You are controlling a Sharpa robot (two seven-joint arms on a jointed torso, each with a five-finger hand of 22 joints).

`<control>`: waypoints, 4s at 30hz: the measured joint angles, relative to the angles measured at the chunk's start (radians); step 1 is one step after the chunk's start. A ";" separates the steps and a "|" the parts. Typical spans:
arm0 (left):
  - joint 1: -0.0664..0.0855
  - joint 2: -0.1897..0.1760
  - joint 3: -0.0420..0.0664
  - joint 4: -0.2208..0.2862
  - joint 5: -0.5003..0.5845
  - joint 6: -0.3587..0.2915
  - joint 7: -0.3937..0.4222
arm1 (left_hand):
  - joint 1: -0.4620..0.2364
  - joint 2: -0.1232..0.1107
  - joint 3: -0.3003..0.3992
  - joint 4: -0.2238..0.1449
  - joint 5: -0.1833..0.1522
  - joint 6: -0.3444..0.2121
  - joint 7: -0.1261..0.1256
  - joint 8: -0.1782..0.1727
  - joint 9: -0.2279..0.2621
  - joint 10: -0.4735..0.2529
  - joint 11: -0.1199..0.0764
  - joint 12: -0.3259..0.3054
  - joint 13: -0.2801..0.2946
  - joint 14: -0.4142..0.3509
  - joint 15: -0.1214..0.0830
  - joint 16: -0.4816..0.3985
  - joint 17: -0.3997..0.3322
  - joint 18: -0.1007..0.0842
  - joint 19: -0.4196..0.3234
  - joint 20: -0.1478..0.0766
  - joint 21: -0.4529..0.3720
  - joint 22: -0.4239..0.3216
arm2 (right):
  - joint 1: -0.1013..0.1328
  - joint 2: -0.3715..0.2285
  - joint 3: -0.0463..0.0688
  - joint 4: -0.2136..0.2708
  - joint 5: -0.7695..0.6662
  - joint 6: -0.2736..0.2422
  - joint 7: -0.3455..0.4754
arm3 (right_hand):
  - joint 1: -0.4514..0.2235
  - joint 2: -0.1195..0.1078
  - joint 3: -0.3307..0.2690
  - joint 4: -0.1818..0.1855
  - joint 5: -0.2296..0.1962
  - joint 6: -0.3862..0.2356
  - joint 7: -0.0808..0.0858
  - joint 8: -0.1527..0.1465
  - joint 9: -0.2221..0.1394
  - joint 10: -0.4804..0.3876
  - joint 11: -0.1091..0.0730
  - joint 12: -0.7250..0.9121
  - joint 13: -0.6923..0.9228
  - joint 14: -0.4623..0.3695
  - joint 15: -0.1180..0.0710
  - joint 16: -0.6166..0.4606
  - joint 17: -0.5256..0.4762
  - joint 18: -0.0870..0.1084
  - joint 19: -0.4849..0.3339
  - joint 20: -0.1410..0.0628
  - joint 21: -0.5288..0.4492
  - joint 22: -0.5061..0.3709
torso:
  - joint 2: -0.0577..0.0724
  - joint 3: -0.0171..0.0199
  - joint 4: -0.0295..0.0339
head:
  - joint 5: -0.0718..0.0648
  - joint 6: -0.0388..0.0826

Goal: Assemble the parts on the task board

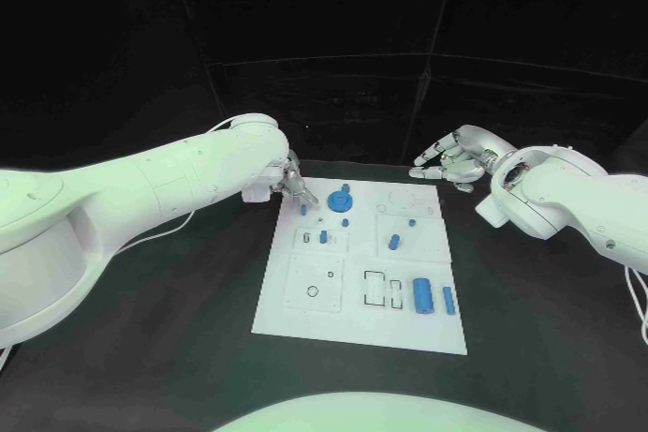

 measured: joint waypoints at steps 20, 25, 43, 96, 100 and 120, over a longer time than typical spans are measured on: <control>-0.003 0.013 -0.003 -0.016 -0.002 0.036 -0.002 | 0.048 0.030 0.012 -0.029 0.000 0.007 -0.007 0.008 0.003 0.004 -0.004 0.005 0.004 0.004 -0.004 0.000 0.000 0.000 0.000 0.000 0.004 0.000 | 0.000 0.002 0.000 -0.001 0.000 0.003 -0.001 | 0.000 0.000 0.000 0.000 0.000 0.000 0.000 0.000 0.000 0.000 0.000 0.000 0.000 0.000 0.000 0.000 0.000 0.000 0.000 0.000 0.000 -0.001 | 0.000 0.0002 -0.0002 | 0.002 -0.003; -0.003 0.014 -0.003 -0.019 -0.002 0.039 -0.002 | 0.055 0.036 0.015 -0.032 0.000 0.011 -0.004 0.012 0.004 0.003 -0.004 0.008 0.004 0.004 -0.004 0.000 0.000 0.000 0.000 0.000 0.004 0.000 | 0.000 0.002 0.000 -0.001 0.000 0.003 -0.001 | 0.000 0.000 0.000 0.000 0.000 0.000 0.000 0.000 0.000 0.000 0.000 0.000 0.000 0.000 0.000 0.000 0.000 0.000 0.000 0.000 0.000 -0.001 | 0.000 0.0002 -0.0004 | 0.002 -0.004; -0.003 0.017 -0.003 -0.021 0.008 0.046 0.008 | 0.226 0.098 0.130 -0.155 -0.001 0.006 -0.015 0.011 0.001 0.005 -0.016 0.008 -0.001 0.000 -0.015 0.000 0.000 0.000 0.000 -0.007 0.004 0.000 | 0.000 0.004 0.000 -0.001 -0.001 0.004 -0.002 | 0.000 0.000 0.000 0.000 0.000 0.000 0.000 0.000 0.000 0.000 0.000 0.000 0.000 0.000 0.000 -0.004 0.000 0.000 0.000 0.000 0.000 -0.001 | 0.000 0.0000 -0.0004 | 0.004 -0.009; -0.032 -0.308 -0.053 0.476 0.129 -0.313 0.085 | 0.056 -0.046 0.578 -0.224 0.028 0.003 -0.011 0.082 0.043 0.045 -0.016 -0.008 -0.022 0.000 -0.014 0.000 0.000 0.000 -0.001 -0.013 0.004 0.000 | 0.000 -0.003 0.000 -0.008 -0.002 0.017 -0.006 | 0.004 0.004 0.000 0.000 0.003 0.000 0.000 0.000 0.000 0.000 0.000 0.000 0.000 0.000 0.000 -0.004 -0.001 0.000 0.000 0.000 0.000 -0.001 | -0.002 -0.0007 0.0052 | 0.013 -0.021; -0.037 -0.308 -0.056 0.483 0.123 -0.320 0.086 | 0.054 -0.048 0.581 -0.227 0.028 0.003 -0.011 0.083 0.043 0.045 -0.016 -0.003 -0.021 0.000 -0.014 0.000 0.000 0.000 -0.001 -0.013 0.004 0.000 | 0.000 -0.002 0.000 -0.009 -0.002 0.017 -0.006 | 0.004 0.004 0.000 0.000 0.003 0.000 0.000 0.000 0.000 0.000 0.000 0.000 0.000 0.000 0.000 -0.004 -0.001 0.000 0.000 0.000 0.000 -0.001 | -0.002 -0.0003 0.0040 | 0.013 -0.020; -0.039 -0.285 -0.081 0.471 0.083 -0.288 0.069 | 0.051 -0.050 0.596 -0.234 0.026 0.003 -0.010 0.081 0.044 0.050 -0.021 -0.003 -0.020 0.000 -0.014 0.000 0.000 0.000 -0.001 -0.013 0.004 0.000 | 0.000 -0.002 0.000 -0.007 -0.002 0.019 -0.006 | 0.004 0.004 0.000 0.000 0.003 0.000 0.000 0.000 0.000 0.000 0.000 0.000 0.000 0.000 0.000 -0.004 -0.001 0.000 0.000 0.000 0.000 -0.001 | -0.002 0.0012 0.0032 | 0.009 -0.026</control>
